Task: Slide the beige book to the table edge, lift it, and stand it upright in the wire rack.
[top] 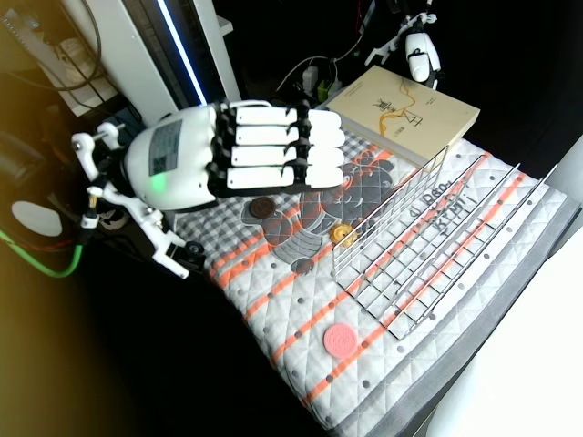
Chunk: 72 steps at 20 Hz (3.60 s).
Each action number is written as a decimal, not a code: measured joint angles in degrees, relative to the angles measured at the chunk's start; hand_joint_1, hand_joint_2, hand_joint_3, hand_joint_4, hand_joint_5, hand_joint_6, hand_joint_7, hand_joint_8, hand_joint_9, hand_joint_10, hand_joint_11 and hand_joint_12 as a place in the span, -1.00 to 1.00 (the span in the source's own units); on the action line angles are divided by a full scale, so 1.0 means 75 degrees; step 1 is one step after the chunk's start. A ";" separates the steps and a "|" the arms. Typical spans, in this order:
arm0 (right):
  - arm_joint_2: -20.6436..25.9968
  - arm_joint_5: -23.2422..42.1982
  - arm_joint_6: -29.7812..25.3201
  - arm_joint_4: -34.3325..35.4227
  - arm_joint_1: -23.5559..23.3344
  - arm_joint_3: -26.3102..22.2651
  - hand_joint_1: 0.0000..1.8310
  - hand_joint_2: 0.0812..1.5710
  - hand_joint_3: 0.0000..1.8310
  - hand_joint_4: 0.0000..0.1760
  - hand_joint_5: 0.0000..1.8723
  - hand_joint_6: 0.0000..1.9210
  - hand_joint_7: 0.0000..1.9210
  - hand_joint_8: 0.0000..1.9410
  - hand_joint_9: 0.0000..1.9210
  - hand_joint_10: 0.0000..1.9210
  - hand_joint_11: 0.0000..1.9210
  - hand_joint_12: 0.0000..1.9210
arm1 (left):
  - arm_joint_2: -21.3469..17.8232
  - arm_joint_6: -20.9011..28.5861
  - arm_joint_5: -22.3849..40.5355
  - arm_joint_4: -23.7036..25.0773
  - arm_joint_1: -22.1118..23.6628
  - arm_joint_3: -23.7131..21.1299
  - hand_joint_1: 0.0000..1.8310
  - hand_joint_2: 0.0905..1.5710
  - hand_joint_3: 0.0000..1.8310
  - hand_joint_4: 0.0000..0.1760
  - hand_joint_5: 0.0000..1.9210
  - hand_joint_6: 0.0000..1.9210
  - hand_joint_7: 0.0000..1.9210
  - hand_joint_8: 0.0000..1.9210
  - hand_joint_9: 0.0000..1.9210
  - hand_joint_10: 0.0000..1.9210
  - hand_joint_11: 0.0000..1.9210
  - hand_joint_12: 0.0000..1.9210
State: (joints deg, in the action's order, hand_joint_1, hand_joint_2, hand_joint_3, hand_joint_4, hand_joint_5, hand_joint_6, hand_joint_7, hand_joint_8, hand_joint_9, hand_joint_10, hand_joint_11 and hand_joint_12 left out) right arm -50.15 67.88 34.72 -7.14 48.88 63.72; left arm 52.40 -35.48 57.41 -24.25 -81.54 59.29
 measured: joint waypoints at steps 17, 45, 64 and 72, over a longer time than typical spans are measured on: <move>-0.0044 -0.0012 0.0000 0.0096 0.0233 0.0029 -0.89 0.63 -1.00 -1.00 -0.56 -0.99 -0.55 -0.99 -0.53 -0.99 -0.53 -0.98 | 0.0280 0.0434 0.0670 -0.1052 0.0271 0.0437 0.33 0.48 -1.00 -1.00 0.03 0.07 -0.30 0.42 -0.47 0.09 -0.84 0.76; -0.0047 0.0408 0.0003 0.0699 0.0761 -0.0026 -0.88 0.67 -1.00 -1.00 -0.52 -1.00 -0.53 -1.00 -0.49 -1.00 -0.43 -0.99 | 0.1612 0.0309 0.2786 -0.0460 0.4637 0.1900 0.51 0.43 -1.00 -1.00 -0.06 0.06 -0.13 0.20 -0.09 0.39 -0.26 0.41; -0.0423 0.0516 0.0006 0.0699 0.0816 0.0315 -0.96 0.77 -0.99 -1.00 -0.50 -1.00 -0.54 -1.00 -0.51 -1.00 -0.44 -1.00 | 0.3328 0.0338 0.0621 0.0254 0.6988 0.4030 0.41 0.29 -1.00 -1.00 0.34 -0.74 0.16 0.05 -0.04 0.17 -0.38 0.63; -0.0475 0.0527 -0.0050 0.0638 0.0816 0.0364 -1.00 0.80 -0.99 -1.00 -0.51 -1.00 -0.54 -1.00 -0.49 -0.99 -0.43 -0.99 | 0.3520 0.0391 0.0720 -0.0093 0.6543 0.4074 0.51 0.32 -1.00 -1.00 0.17 -0.35 0.10 -0.05 -0.01 0.20 -0.25 0.30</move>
State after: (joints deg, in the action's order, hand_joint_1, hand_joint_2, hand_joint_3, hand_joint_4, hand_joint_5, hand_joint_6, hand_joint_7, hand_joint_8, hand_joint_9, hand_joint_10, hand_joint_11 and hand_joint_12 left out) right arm -53.71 71.83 34.35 -2.35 55.00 66.46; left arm 78.81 -32.56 62.81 -24.95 -32.47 89.84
